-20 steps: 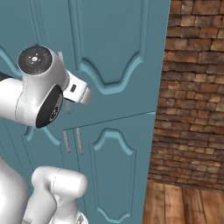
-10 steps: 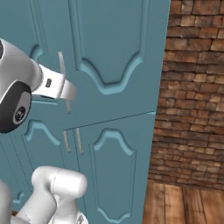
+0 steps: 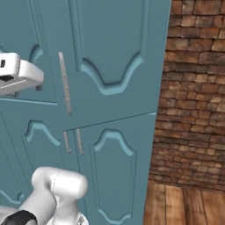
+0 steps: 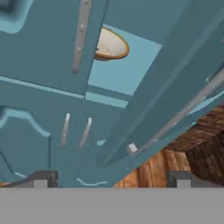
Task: Retrieve the bowl from the cabinet, then place the raw meat into the bowl to avoid contamination.
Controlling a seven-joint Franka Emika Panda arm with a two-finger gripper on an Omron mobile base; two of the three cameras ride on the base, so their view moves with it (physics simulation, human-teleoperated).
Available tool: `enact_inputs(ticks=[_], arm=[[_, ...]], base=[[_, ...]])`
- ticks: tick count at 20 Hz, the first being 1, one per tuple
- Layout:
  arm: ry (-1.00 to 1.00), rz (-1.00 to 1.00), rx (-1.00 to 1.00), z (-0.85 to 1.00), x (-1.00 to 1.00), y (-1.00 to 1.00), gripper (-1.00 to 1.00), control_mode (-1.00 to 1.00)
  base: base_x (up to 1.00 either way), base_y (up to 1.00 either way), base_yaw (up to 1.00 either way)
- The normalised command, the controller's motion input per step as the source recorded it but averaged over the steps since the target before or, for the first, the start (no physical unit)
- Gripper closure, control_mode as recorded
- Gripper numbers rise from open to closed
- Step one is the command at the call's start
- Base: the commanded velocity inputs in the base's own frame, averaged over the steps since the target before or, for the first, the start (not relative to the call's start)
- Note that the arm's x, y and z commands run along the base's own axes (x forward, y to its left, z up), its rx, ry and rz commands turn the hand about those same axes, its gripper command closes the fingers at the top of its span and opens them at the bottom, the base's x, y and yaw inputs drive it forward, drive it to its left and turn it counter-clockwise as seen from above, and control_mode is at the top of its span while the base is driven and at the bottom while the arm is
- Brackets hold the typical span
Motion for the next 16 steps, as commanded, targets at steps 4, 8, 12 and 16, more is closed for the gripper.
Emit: enact_inputs(ticks=[4,8,12,16], arm=[[0.19,0.13,-0.44,0.0,0.0,0.42,-1.0,-1.0],[0.21,0.19,-0.37,-0.11,0.14,0.16,-1.0,-1.0],[0.25,0.14,-0.31,-0.09,0.23,0.0,-1.0,-1.0],[0.26,0.14,-0.26,-0.12,0.26,-0.03,-1.0,-1.0]], base=[[0.0,0.0,0.0],[0.0,0.0,0.0],[0.0,0.0,0.0],[0.0,0.0,0.0]])
